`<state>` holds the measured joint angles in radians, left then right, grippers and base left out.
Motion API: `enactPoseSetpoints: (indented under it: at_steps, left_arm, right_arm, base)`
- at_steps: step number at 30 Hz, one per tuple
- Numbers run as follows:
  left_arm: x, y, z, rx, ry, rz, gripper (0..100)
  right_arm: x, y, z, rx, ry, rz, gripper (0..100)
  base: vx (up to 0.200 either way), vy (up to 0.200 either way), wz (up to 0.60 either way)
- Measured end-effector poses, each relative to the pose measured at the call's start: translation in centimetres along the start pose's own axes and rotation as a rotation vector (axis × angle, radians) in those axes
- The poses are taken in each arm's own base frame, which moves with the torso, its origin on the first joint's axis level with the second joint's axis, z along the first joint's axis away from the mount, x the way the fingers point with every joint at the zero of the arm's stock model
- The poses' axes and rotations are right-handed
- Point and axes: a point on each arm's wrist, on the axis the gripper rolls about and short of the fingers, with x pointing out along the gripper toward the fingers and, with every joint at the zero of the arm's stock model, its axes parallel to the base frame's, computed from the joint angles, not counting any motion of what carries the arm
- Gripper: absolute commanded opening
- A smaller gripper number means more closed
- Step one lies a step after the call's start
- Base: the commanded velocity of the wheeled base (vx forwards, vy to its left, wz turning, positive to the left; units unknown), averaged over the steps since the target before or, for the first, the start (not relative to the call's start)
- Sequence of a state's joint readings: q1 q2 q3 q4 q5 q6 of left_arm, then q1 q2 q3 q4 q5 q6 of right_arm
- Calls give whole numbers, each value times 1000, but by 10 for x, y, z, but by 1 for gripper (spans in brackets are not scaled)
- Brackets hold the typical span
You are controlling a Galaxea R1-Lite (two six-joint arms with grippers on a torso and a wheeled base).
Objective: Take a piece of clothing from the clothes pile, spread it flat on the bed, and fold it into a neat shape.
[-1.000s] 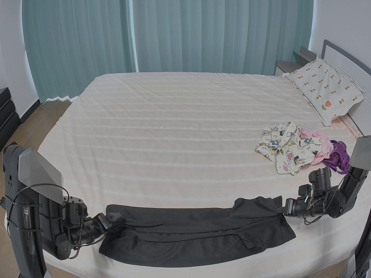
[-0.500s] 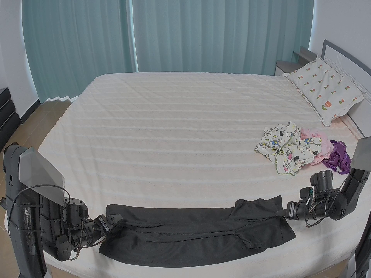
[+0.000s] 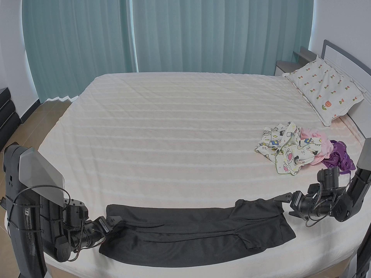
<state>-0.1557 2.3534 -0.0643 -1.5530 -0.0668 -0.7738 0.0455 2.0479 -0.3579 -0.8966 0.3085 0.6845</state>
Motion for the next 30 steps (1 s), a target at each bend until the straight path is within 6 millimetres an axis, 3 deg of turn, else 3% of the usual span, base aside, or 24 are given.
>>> enactPoseSetpoints:
  at_steps: [8,19,30]
  left_arm:
    - [-4,2,-3,-9,14,15,100]
    - [-7,5,-8,-7,31,41,100]
    - [0,3,-18,34,2,108,100]
  right_arm:
    - [-8,2,-4,92,-116,111,100]
    - [-1,-12,-28,107,-85,98,100]
    - [0,-16,-34,113,-60,79,100]
  base:
    - [-200,0,0]
    - [0,0,0]
    - [0,0,0]
